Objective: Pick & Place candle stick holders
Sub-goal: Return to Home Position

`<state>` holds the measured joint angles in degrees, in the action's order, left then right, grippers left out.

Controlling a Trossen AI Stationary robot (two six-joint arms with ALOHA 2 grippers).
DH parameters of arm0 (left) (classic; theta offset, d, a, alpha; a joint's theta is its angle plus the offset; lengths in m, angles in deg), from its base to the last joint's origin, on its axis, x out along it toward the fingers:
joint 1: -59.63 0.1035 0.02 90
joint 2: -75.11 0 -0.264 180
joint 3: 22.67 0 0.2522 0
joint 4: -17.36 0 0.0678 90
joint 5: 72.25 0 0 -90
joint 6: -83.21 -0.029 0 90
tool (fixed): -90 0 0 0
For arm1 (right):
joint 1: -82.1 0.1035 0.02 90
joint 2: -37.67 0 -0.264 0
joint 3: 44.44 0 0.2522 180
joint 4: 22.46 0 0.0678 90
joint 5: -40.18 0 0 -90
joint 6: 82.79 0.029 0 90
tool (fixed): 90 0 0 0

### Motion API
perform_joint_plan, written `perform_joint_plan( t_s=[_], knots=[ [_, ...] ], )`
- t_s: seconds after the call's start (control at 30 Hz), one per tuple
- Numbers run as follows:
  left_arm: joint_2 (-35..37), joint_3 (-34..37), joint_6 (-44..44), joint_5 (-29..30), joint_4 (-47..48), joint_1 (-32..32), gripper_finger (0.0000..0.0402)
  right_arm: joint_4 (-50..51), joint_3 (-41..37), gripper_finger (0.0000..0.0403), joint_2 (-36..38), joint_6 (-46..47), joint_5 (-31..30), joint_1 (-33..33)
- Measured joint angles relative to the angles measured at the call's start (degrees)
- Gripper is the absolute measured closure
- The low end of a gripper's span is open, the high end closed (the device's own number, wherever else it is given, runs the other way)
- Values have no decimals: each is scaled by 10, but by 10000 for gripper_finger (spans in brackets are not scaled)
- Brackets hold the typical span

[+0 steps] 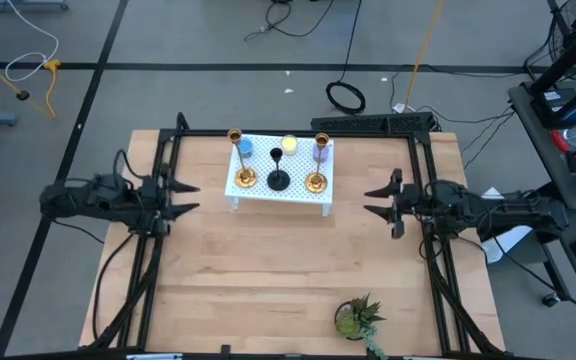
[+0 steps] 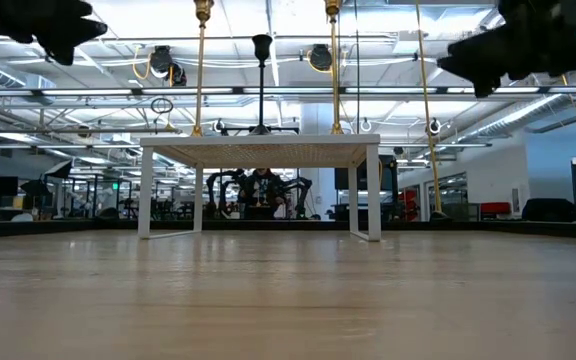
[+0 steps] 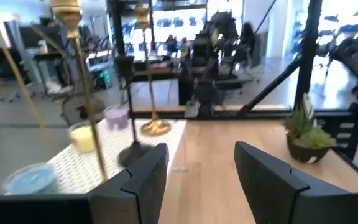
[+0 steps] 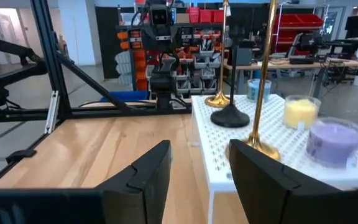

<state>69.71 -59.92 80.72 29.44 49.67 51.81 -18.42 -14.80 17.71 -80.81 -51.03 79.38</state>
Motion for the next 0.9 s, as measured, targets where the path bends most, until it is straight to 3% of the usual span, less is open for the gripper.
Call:
perform_joint_plan(
  t_s=[0.4,0.9],
  knots=[
    [26,167,-5,-12,-181,0,206,0,-91,247,114,1,0,0],
    [24,226,-2,-13,-247,0,206,0,-123,248,133,-14,44,0]
  ],
)
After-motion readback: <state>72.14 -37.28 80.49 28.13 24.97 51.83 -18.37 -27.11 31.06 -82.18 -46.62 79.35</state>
